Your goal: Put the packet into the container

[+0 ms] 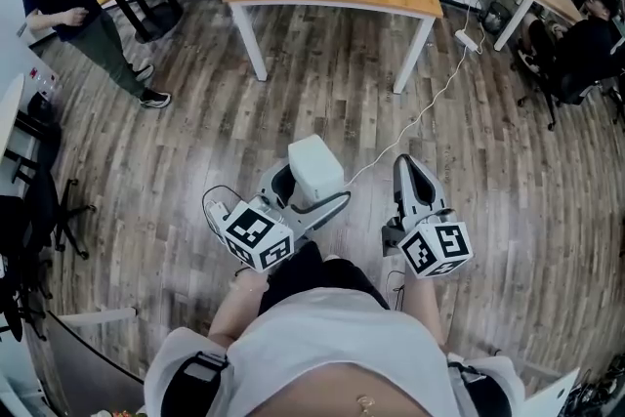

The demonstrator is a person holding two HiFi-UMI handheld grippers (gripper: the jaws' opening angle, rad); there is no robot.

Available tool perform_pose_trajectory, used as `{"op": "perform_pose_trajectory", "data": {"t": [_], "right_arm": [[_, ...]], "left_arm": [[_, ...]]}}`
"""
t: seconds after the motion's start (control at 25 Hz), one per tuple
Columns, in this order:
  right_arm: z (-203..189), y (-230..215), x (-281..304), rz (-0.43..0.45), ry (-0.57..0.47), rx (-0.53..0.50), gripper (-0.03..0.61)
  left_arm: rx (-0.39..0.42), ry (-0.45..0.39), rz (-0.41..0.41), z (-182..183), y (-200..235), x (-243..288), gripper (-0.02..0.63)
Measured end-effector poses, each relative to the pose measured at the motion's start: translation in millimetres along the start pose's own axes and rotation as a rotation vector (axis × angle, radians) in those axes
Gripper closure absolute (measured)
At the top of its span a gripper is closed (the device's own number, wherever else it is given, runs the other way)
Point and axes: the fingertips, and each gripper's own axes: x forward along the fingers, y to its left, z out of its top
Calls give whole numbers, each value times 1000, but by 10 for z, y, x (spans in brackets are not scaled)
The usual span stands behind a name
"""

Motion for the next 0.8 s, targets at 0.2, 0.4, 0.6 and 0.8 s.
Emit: {"op": "perform_pose_trajectory", "data": {"t": [0.2,0.4,0.6,0.8], "right_arm": [[-24,-54,-47,3,-4,4,568],[-37,-81,-25,22,10,5,568],[-104,-173,35,12,33,23,568],[-98,-267,172,3,38,21,568]], "left_arm": [[13,-6,9,-14,-66,37,160],[19,-4,27,-21,-65,107,160],[3,16,43,-82,35,199,160],[-10,30,41,-82,161,321,160]]}}
